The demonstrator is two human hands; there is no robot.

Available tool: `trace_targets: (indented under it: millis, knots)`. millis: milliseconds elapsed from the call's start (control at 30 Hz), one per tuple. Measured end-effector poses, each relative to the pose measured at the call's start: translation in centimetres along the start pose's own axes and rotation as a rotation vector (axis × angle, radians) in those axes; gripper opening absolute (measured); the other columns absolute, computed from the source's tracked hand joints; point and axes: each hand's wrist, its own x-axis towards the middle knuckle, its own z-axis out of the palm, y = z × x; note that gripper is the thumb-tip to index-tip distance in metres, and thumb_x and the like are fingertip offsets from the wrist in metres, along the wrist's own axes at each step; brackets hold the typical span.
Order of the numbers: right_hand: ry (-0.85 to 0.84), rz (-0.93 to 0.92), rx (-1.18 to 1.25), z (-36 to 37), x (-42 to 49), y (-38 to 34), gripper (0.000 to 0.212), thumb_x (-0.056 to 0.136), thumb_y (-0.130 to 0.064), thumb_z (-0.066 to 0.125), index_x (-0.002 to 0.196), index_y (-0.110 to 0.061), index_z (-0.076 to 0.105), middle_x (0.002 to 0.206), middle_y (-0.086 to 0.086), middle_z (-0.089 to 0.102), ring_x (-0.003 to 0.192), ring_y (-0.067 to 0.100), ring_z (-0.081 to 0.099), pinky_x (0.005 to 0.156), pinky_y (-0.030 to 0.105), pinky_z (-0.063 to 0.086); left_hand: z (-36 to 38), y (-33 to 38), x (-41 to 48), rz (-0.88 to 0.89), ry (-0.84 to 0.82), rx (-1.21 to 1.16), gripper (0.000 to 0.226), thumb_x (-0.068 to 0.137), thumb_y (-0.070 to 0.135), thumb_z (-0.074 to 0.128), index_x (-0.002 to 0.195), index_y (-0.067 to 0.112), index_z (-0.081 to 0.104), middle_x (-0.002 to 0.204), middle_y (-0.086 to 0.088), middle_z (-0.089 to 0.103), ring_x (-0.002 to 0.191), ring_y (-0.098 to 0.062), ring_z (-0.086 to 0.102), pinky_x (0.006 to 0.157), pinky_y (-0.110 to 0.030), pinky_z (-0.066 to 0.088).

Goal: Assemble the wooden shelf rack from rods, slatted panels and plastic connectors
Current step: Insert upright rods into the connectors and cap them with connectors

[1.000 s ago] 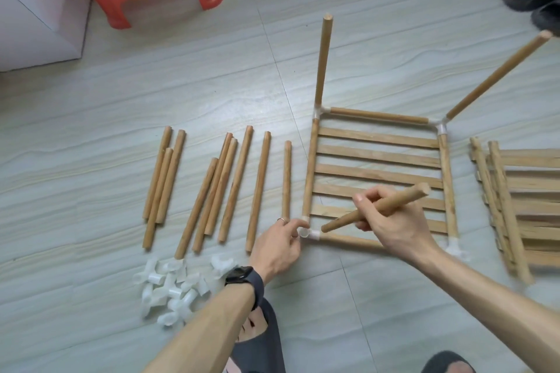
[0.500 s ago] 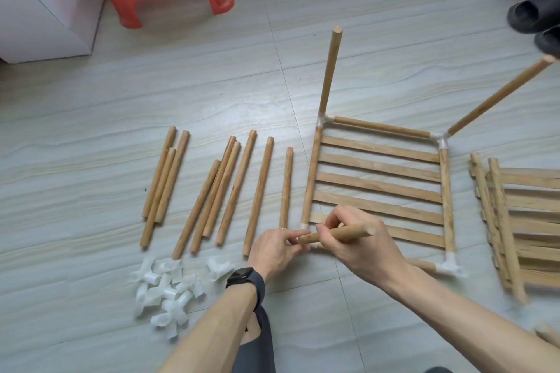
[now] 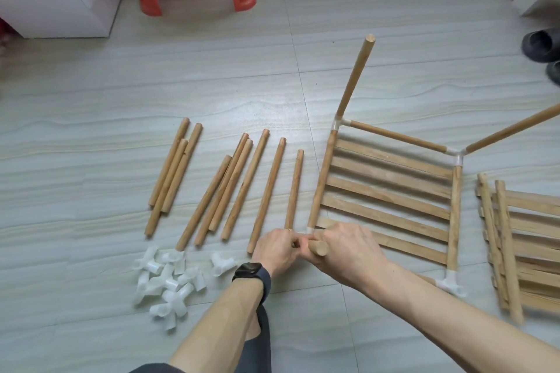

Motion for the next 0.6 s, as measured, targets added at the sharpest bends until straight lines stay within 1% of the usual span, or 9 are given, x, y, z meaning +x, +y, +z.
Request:
trace_targets:
  millis: [67, 133, 233, 333, 400, 467, 500, 533, 600]
  knots:
    - [0.009, 0.014, -0.004, 0.1, -0.1, 0.2, 0.054, 0.092, -0.063, 0.025, 0.066, -0.019, 0.04, 0.068, 0.002, 0.049, 0.067, 0.031, 0.04, 0.057, 0.034, 0.028, -0.2, -0.2, 0.0, 0.013, 0.004, 0.004, 0.032, 0.087, 0.032, 0.047, 0.11, 0.05, 0.062, 0.089, 0.005, 0.063, 0.082, -0.024, 0.059, 0.062, -0.031, 0.036]
    - [0.027, 0.016, -0.006, 0.3, -0.3, -0.1, 0.053, 0.092, -0.062, 0.026, 0.062, -0.019, 0.035, 0.071, 0.003, 0.057, 0.067, 0.032, 0.045, 0.058, 0.033, 0.029, -0.3, -0.4, 0.0, 0.02, 0.001, 0.005, 0.034, 0.09, 0.037, 0.049, 0.114, 0.058, 0.061, 0.097, 0.004, 0.069, 0.08, -0.021, 0.056, 0.064, -0.031, 0.038]
    - [0.019, 0.018, 0.004, 0.5, -0.2, -0.2, 0.049, 0.094, -0.06, 0.031, 0.068, -0.02, 0.043, 0.078, 0.004, 0.065, 0.074, 0.034, 0.057, 0.059, 0.033, 0.029, -0.5, -0.3, 0.1, 0.022, 0.002, -0.009, 0.037, 0.09, 0.038, 0.05, 0.117, 0.063, 0.055, 0.099, 0.004, 0.069, 0.086, -0.025, 0.061, 0.065, -0.031, 0.04]
    - [0.001, 0.021, -0.032, 0.5, -0.2, -0.4, 0.052, 0.095, -0.059, 0.031, 0.067, -0.017, 0.044, 0.077, 0.004, 0.065, 0.069, 0.031, 0.05, 0.059, 0.034, 0.029, -0.5, -0.6, 0.0, 0.028, -0.008, 0.005, 0.035, 0.091, 0.04, 0.051, 0.117, 0.064, 0.056, 0.096, 0.005, 0.068, 0.082, -0.023, 0.057, 0.064, -0.031, 0.038]
    - [0.022, 0.02, -0.046, 0.6, -0.3, -0.3, 0.053, 0.094, -0.059, 0.032, 0.06, -0.018, 0.034, 0.074, 0.005, 0.064, 0.067, 0.033, 0.052, 0.058, 0.033, 0.029, -0.6, -0.8, 0.2, 0.032, -0.033, 0.016, 0.038, 0.092, 0.038, 0.053, 0.12, 0.063, 0.058, 0.102, 0.006, 0.071, 0.088, -0.022, 0.06, 0.066, -0.03, 0.039]
    - [-0.002, -0.008, -0.094, 0.9, -0.4, 0.1, 0.053, 0.095, -0.061, 0.03, 0.062, -0.02, 0.039, 0.077, 0.006, 0.067, 0.075, 0.035, 0.062, 0.059, 0.033, 0.031, -1.1, -0.9, 0.3, 0.019, -0.07, -0.011, 0.045, 0.093, 0.029, 0.051, 0.126, 0.058, 0.06, 0.109, 0.011, 0.072, 0.102, -0.019, 0.064, 0.072, -0.03, 0.046]
    - [-0.039, -0.037, -0.117, 1.1, -0.5, 0.7, 0.051, 0.096, -0.063, 0.03, 0.072, -0.024, 0.052, 0.084, 0.004, 0.069, 0.084, 0.033, 0.065, 0.061, 0.032, 0.032, -1.7, -0.9, 0.3, 0.011, -0.082, -0.036, 0.047, 0.094, 0.024, 0.049, 0.128, 0.054, 0.061, 0.111, 0.013, 0.073, 0.107, -0.017, 0.064, 0.078, -0.031, 0.051]
    - [-0.081, -0.062, -0.121, 1.3, -0.7, 1.6, 0.045, 0.097, -0.064, 0.032, 0.093, -0.032, 0.062, 0.092, 0.0, 0.07, 0.092, 0.03, 0.066, 0.063, 0.032, 0.036, -2.5, -0.8, 0.3, 0.006, -0.075, -0.065, 0.047, 0.094, 0.021, 0.047, 0.129, 0.048, 0.062, 0.111, 0.014, 0.073, 0.11, -0.015, 0.064, 0.083, -0.033, 0.053]
    - [-0.156, -0.041, -0.105, 1.9, -0.9, 3.7, 0.043, 0.096, -0.067, 0.04, 0.127, -0.041, 0.055, 0.106, -0.007, 0.067, 0.104, 0.024, 0.064, 0.073, 0.034, 0.05, -4.5, -0.4, 0.0, 0.0, -0.012, -0.134, 0.041, 0.095, 0.022, 0.046, 0.126, 0.041, 0.066, 0.114, 0.012, 0.072, 0.111, -0.014, 0.064, 0.089, -0.031, 0.052]
